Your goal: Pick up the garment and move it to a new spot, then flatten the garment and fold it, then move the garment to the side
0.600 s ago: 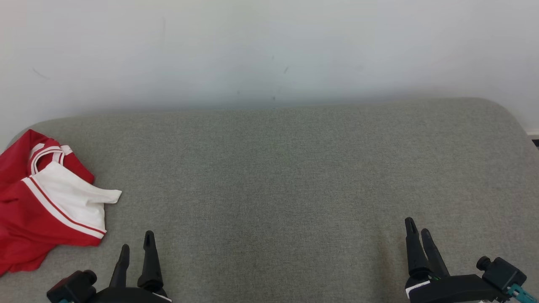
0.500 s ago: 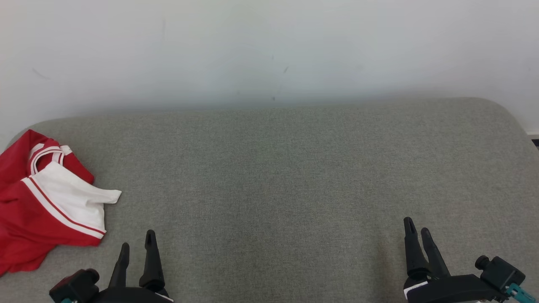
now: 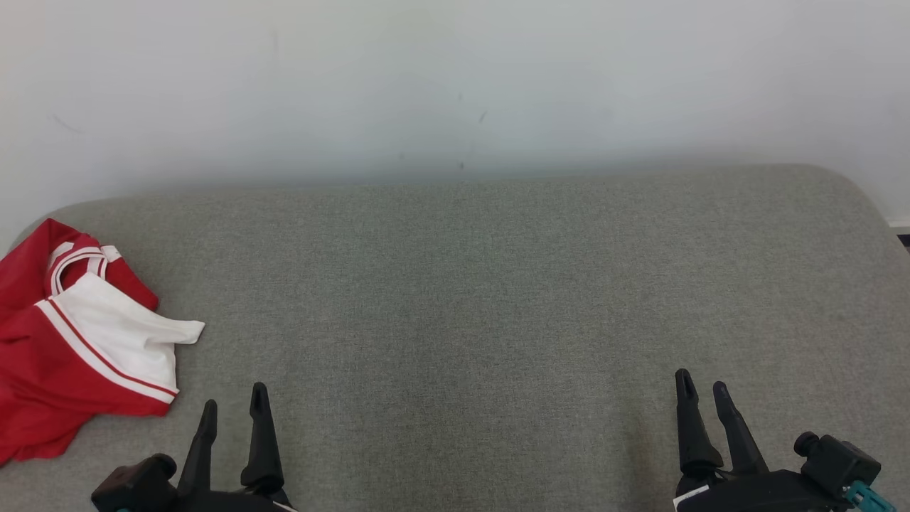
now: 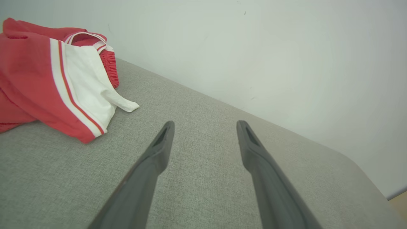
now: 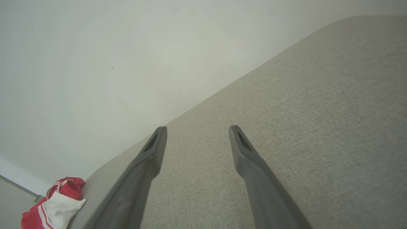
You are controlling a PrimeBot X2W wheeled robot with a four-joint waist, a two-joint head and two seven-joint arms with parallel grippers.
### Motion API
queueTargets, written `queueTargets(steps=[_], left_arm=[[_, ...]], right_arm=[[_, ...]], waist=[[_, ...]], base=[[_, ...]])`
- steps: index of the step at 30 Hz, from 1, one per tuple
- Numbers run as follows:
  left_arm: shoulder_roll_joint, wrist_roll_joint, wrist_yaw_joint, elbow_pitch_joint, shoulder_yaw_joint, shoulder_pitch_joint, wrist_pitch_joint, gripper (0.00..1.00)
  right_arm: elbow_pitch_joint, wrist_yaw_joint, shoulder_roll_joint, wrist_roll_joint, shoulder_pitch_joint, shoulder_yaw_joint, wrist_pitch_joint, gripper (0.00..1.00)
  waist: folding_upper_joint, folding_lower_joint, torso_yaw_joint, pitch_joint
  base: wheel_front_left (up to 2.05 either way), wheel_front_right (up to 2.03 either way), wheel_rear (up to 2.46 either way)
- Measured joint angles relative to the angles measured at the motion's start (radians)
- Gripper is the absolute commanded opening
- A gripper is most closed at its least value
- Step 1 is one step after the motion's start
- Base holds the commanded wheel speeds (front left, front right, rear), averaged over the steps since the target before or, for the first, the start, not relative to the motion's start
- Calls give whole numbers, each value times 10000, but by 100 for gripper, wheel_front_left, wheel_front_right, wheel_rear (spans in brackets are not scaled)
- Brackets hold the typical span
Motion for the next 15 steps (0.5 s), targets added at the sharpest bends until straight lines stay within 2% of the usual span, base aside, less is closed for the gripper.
queueTargets(steps=[7, 15], left_arm=[[-90, 648, -416, -188, 278, 112, -219, 100], [-153, 1708, -495, -199, 548, 284, -426, 100]], right_arm=[[-69, 0, 0, -815, 58, 8, -205, 100], [-115, 0, -2, -1693, 128, -17, -410, 100]], waist=[[0, 0, 6, 16], [0, 0, 18, -12]], base=[[0, 0, 0], [0, 0, 0]])
